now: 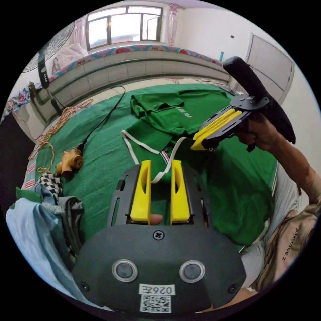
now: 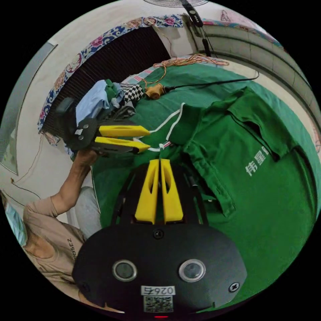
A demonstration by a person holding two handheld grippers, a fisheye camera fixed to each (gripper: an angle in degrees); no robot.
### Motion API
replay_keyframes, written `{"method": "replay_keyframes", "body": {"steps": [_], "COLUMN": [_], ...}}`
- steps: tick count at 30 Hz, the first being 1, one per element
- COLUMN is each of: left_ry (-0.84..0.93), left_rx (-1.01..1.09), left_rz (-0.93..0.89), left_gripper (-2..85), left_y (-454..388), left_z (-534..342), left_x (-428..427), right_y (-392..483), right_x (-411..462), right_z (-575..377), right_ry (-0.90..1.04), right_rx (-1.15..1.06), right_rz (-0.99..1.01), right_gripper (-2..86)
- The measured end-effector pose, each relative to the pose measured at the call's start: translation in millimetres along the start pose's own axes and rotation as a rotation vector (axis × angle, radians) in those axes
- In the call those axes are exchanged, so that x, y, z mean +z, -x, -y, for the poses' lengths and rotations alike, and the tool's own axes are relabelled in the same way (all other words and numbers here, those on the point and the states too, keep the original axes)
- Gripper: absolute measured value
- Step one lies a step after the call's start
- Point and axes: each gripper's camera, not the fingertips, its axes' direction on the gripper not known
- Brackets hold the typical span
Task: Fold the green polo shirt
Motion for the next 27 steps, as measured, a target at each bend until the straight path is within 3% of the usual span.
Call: {"method": "replay_keyframes", "body": {"steps": [6,9,13,15,18,23,25,27], "left_ry": [-0.319,-0.208,0.214,0.16,0.219,-0.045,-0.205,-0.252], "left_rx": [-0.068,0.031,0.129,0.091,-0.008,0.103,0.285,0.449], "left_rz": [-0.113,-0.151,-0.023,-0.051,-0.021,-0.118,-0.269,-0.375], "left_gripper": [-0.3,-0.6,-0.7,-0.7,-0.7,-0.7,-0.7,-0.6], "left_y": [10,-3,-17,-9,8,-15,-46,-71], "left_z": [-18,-10,-7,-14,-22,-41,-53,-66], "left_x": [-59,-38,24,18,6,-47,-74,-84], "right_y": [18,25,39,51,79,140,154,166], "right_x": [15,34,24,8,-22,-57,-59,-56], "right_z": [47,61,48,27,-30,-171,-216,-255], "right_ry": [0.009,0.064,-0.006,-0.056,-0.136,-0.199,-0.205,-0.202], "right_rx": [-0.077,-0.09,-0.048,-0.053,-0.078,-0.047,0.028,0.11], "right_rz": [-0.147,-0.215,-0.214,-0.199,-0.237,-0.333,-0.32,-0.277], "right_gripper": [-0.6,0.0,3.7,4.3,3.7,2.9,3.0,3.4]}}
